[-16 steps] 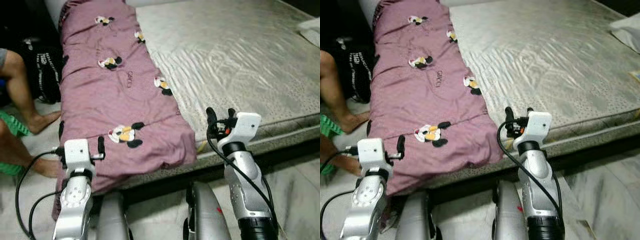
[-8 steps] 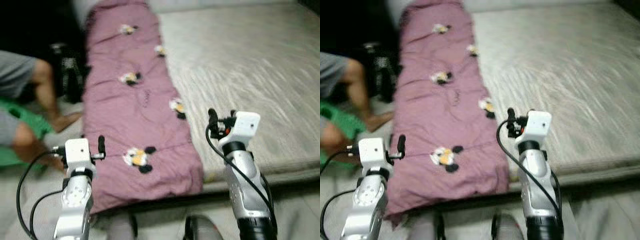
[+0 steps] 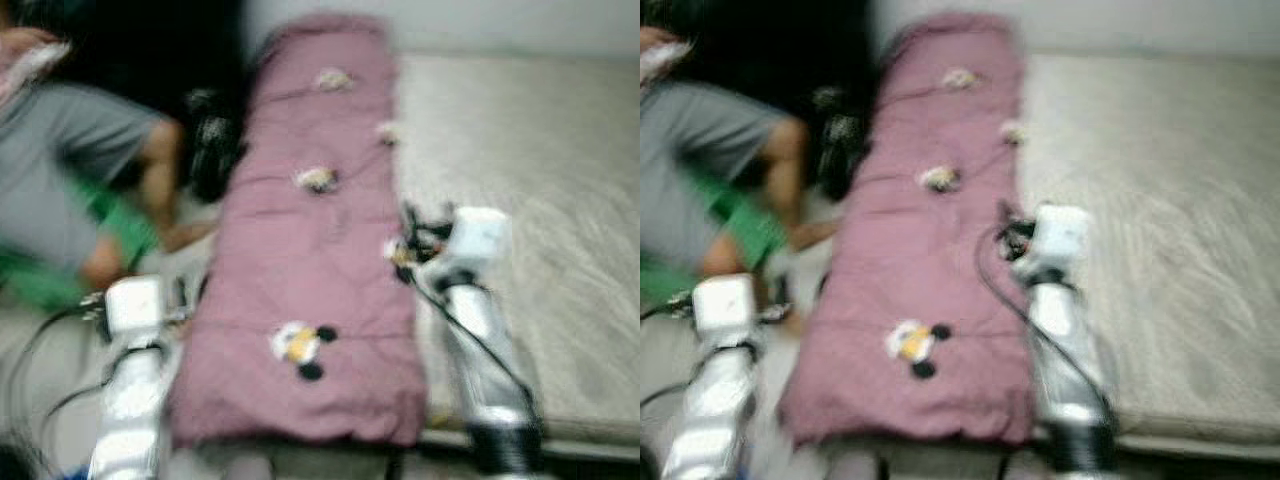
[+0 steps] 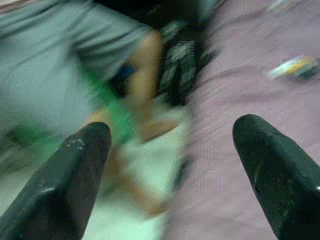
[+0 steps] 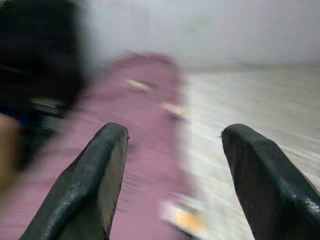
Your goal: Clean up the room
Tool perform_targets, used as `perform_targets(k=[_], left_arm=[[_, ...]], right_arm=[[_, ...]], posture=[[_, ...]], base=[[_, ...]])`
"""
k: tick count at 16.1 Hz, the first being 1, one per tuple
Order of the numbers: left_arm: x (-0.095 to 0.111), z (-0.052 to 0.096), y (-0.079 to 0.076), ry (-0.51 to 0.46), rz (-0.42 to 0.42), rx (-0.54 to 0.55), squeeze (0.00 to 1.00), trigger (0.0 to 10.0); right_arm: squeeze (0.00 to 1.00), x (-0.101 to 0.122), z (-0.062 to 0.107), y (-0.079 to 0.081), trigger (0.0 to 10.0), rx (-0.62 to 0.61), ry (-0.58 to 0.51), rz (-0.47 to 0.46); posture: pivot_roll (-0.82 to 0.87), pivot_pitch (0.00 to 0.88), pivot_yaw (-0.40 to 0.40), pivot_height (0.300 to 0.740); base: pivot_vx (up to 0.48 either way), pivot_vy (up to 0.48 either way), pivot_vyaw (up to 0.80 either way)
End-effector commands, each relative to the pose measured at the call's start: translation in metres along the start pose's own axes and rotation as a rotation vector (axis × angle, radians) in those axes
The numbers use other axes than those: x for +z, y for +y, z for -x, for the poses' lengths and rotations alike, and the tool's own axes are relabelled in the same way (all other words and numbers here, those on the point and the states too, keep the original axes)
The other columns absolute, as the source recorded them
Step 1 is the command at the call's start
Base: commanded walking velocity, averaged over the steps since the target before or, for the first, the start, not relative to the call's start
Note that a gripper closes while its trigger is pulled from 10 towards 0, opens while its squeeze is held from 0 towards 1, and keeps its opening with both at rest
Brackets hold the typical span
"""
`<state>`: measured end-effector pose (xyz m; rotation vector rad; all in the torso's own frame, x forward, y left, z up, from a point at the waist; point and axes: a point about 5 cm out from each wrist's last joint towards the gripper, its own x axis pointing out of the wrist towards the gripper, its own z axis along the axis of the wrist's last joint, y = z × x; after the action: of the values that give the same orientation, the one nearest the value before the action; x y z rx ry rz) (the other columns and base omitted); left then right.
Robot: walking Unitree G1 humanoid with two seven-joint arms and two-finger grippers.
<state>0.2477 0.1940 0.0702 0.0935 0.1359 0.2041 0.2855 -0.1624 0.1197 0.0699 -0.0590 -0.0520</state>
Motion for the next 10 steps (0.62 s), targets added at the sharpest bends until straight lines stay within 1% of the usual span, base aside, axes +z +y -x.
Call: perform_targets(k=[1,5,7,9,10], left_arm=[[-0.001,0.002,0.001,-0.002,-0.023,-0.006,0.0,10.0],[-0.004,0.003,-0.005,0.013,-0.03,-0.038,0.0,10.0],[-0.004,0.003,-0.006,0.018,-0.032,-0.032,0.0,10.0],[0.003,-0.003,-0.008,-0.002,0.0,-0.034,0.0,10.0],[0.006,-0.006,-0.012,-0.018,0.003,-0.047,0.0,10.0]], right_arm=[[0.0,-0.003,-0.001,0.0,10.0,-0.009,0.021,-0.008],[0.0,-0.006,0.0,0.0,10.0,-0.013,0.031,0.005],[0.0,-0.008,0.0,-0.001,10.0,-0.015,0.037,0.008],[0.0,-0.009,-0.002,0.001,10.0,-0.044,0.062,-0.084],[0.0,-0.008,-0.003,0.001,10.0,-0.044,0.058,-0.062]], posture=[[-0.01,0.011,0.033,0.74],[-0.01,0.013,0.029,0.74],[-0.02,0.012,0.026,0.74],[-0.02,0.014,0.022,0.74],[-0.03,0.016,0.019,0.74]], base=[[0.0,0.0,0.0],[0.0,0.0,0.0],[0.0,0.0,0.0],[0.0,0.0,0.0],[0.0,0.0,0.0]])
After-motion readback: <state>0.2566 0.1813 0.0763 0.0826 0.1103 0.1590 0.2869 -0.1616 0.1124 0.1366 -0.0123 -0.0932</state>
